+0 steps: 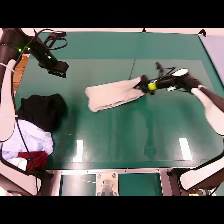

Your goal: Fold the shirts.

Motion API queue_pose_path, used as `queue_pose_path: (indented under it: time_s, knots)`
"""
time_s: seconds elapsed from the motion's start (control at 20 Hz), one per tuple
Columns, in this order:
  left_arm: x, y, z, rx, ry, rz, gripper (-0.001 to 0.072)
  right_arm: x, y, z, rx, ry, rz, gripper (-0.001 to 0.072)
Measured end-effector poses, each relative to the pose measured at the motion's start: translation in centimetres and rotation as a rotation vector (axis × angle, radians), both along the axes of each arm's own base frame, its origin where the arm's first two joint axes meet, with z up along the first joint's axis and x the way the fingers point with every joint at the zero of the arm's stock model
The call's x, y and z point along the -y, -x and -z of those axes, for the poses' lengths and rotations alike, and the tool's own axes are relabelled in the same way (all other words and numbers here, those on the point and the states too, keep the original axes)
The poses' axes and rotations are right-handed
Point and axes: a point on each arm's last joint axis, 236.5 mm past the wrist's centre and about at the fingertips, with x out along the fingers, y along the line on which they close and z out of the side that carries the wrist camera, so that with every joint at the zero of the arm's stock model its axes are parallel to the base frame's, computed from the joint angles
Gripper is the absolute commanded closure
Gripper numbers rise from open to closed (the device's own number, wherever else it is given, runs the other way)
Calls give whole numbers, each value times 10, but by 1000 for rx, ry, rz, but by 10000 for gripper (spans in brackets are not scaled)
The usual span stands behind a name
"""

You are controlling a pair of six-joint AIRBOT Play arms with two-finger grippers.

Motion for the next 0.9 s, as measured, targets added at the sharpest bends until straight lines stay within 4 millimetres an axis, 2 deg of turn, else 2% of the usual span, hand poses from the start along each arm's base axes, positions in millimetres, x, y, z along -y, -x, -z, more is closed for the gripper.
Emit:
queue_pose_path:
  time_s: [0.1, 0.2, 0.25, 0.35, 0.4, 0.5, 0.6, 0.7, 0.8, 0.9]
  knots:
    - [0, 1, 0, -4, -1, 0, 685, 59, -13, -27, 45, 32, 115, 703]
    - [0, 2, 0, -6, -1, 1, 685, 133, -8, -47, 58, 75, 246, 703]
    - [0, 2, 0, -7, -1, 1, 685, 175, 2, -56, 59, 101, 328, 703]
    - [0, 2, 0, -6, -1, 1, 685, 255, 33, -67, 50, 146, 495, 703]
    - [0, 2, 0, -7, -1, 0, 685, 294, 58, -67, 27, 168, 582, 703]
    - [0, 2, 0, -6, -1, 0, 685, 358, 112, -63, -18, 199, 747, 703]
    - [0, 2, 0, -6, 0, 1, 685, 407, 172, -52, -68, 215, 899, 703]
    - [1, 2, 0, -7, 3, 2, 685, 438, 233, -37, -124, 208, 1044, 703]
    - [3, 2, -1, -8, 14, 4, 685, 454, 287, -18, -178, 184, 1171, 703]
    - [6, 2, -1, -8, 25, 7, 685, 457, 331, 2, -227, 153, 1270, 702]
